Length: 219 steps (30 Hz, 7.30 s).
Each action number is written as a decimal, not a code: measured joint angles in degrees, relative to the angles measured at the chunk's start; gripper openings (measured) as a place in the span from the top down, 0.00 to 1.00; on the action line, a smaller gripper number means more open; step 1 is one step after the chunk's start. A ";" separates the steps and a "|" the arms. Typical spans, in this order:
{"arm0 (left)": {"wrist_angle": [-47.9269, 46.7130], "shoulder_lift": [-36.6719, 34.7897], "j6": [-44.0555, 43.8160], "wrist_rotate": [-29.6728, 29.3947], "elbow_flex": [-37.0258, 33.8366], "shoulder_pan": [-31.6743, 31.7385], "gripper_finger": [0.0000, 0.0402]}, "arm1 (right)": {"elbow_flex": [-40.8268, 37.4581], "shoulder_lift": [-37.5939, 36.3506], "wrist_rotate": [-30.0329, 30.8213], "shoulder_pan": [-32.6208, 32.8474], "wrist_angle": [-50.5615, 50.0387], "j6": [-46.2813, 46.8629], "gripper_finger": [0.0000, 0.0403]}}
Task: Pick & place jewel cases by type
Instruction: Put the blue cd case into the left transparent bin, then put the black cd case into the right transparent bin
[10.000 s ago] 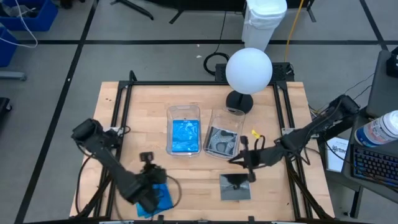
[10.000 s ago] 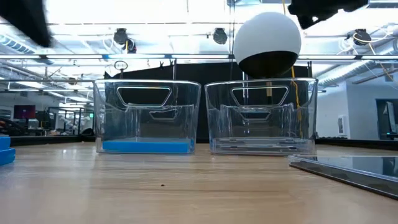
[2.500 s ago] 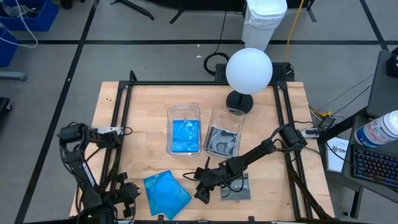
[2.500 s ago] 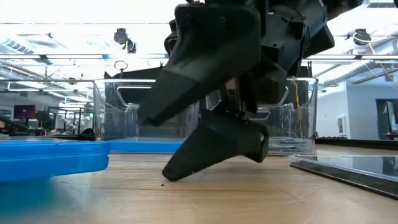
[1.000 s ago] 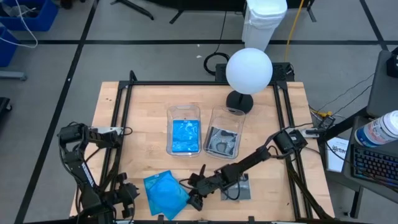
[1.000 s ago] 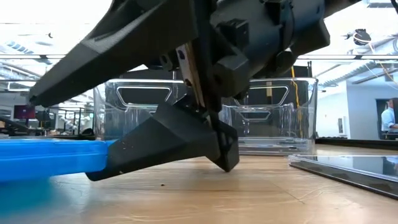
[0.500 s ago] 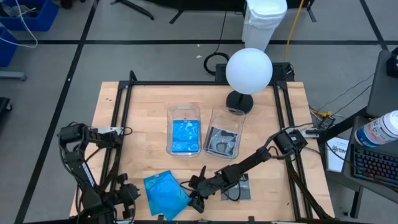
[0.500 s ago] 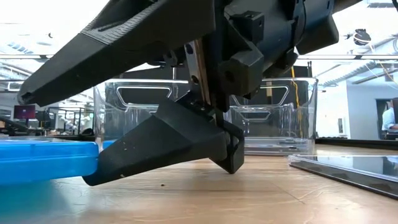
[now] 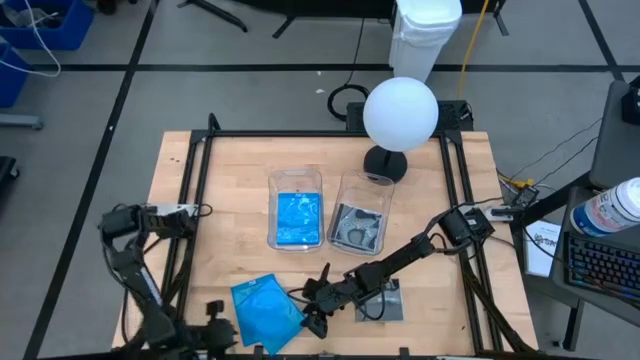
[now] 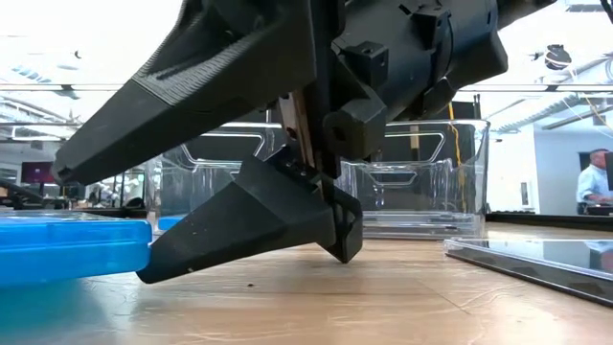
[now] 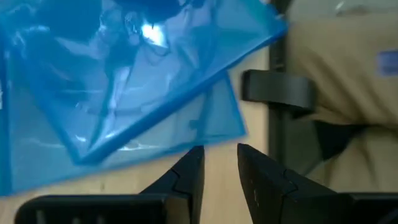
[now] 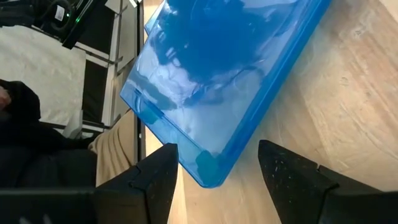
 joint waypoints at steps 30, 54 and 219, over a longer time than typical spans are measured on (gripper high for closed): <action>11.04 5.70 14.29 2.42 0.02 9.63 0.75 | -0.09 0.01 -1.99 -0.09 3.10 -3.10 0.61; -11.57 5.37 3.10 -7.50 12.60 1.39 0.75 | -0.15 -3.21 -0.69 0.02 7.54 -20.07 0.93; 34.37 11.54 71.74 2.74 11.38 29.32 0.75 | -24.23 -46.29 59.42 33.54 -21.19 -35.58 1.00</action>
